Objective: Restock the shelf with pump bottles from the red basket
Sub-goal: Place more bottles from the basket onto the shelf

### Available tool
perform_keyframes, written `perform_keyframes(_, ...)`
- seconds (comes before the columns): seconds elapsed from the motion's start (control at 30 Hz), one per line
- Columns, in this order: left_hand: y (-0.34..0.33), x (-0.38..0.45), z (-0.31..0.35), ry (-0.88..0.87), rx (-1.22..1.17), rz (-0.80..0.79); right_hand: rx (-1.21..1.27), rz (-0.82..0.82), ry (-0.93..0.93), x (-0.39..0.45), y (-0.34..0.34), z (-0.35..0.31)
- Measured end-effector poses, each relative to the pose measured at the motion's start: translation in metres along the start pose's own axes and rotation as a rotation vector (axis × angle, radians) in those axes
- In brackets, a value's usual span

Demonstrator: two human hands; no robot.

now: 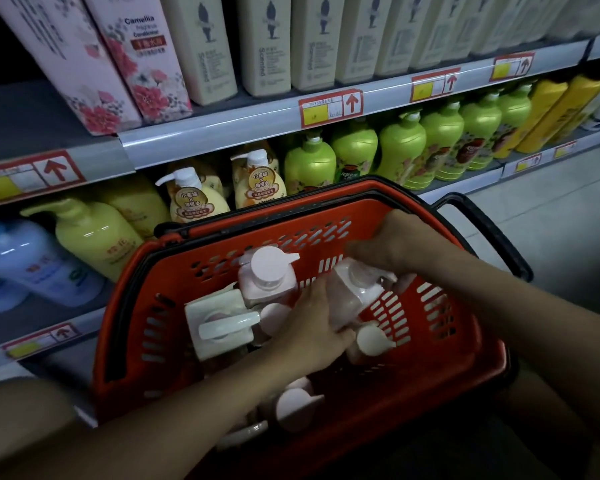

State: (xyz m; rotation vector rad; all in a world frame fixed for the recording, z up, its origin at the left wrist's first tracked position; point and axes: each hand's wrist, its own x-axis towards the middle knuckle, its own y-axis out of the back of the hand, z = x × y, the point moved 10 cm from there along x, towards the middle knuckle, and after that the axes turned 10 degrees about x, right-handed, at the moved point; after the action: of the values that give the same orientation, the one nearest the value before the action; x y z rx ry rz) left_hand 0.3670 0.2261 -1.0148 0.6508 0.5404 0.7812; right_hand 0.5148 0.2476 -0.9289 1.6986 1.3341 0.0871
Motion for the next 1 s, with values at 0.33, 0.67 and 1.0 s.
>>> perform_keyframes(0.33,0.019,-0.003,0.0,0.052,-0.117,0.326,0.237,-0.055,-0.055,-0.02,-0.016,-0.002)
perform_keyframes(0.67,0.055,-0.03,0.043,-0.019,-0.416,0.218,0.525,-0.427,0.073,-0.048,0.008,0.011)
perform_keyframes(1.0,0.133,-0.032,0.039,0.129,-0.98,0.074,0.57,-0.554,0.368,-0.1,-0.036,-0.011)
